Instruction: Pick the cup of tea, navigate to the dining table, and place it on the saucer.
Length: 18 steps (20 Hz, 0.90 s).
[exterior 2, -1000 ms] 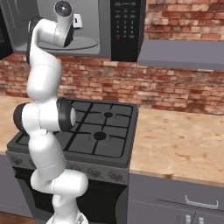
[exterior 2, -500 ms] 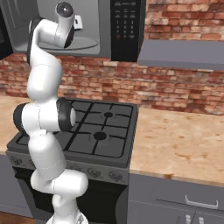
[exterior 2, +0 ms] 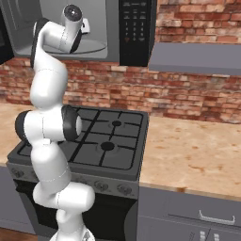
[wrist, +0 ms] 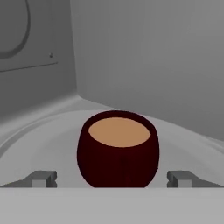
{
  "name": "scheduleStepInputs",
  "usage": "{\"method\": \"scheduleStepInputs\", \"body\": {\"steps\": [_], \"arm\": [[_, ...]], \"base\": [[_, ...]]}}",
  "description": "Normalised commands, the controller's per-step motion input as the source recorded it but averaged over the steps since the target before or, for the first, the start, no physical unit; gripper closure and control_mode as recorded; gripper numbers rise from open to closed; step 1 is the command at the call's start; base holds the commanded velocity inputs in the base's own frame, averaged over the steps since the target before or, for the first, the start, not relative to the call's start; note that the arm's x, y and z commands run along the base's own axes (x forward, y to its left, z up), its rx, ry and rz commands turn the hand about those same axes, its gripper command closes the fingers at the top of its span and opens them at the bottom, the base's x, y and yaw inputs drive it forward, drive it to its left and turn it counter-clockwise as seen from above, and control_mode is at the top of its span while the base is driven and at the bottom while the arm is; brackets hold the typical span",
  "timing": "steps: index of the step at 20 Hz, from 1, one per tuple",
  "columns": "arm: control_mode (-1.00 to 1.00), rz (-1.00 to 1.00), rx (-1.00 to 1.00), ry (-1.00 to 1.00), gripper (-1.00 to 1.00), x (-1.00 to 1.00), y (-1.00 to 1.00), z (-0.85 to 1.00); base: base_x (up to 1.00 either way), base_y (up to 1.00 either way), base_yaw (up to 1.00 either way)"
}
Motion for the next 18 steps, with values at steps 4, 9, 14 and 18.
{"method": "scheduleStepInputs", "body": {"steps": [4, 9, 14, 18], "arm": [[-1.00, 0.03, 0.00, 0.00, -1.00, 0.09, 0.00, -0.04], [-1.00, 0.02, 0.00, 0.00, -1.00, 0.12, 0.00, -0.02], [-1.00, 0.02, 0.00, 0.00, -1.00, 0.09, 0.00, -0.03], [-1.00, 0.02, 0.00, 0.00, -1.00, 0.03, 0.00, -0.04]], "base": [[0.00, 0.00, 0.00], [0.00, 0.00, 0.00], [0.00, 0.00, 0.00], [0.00, 0.00, 0.00]]}}
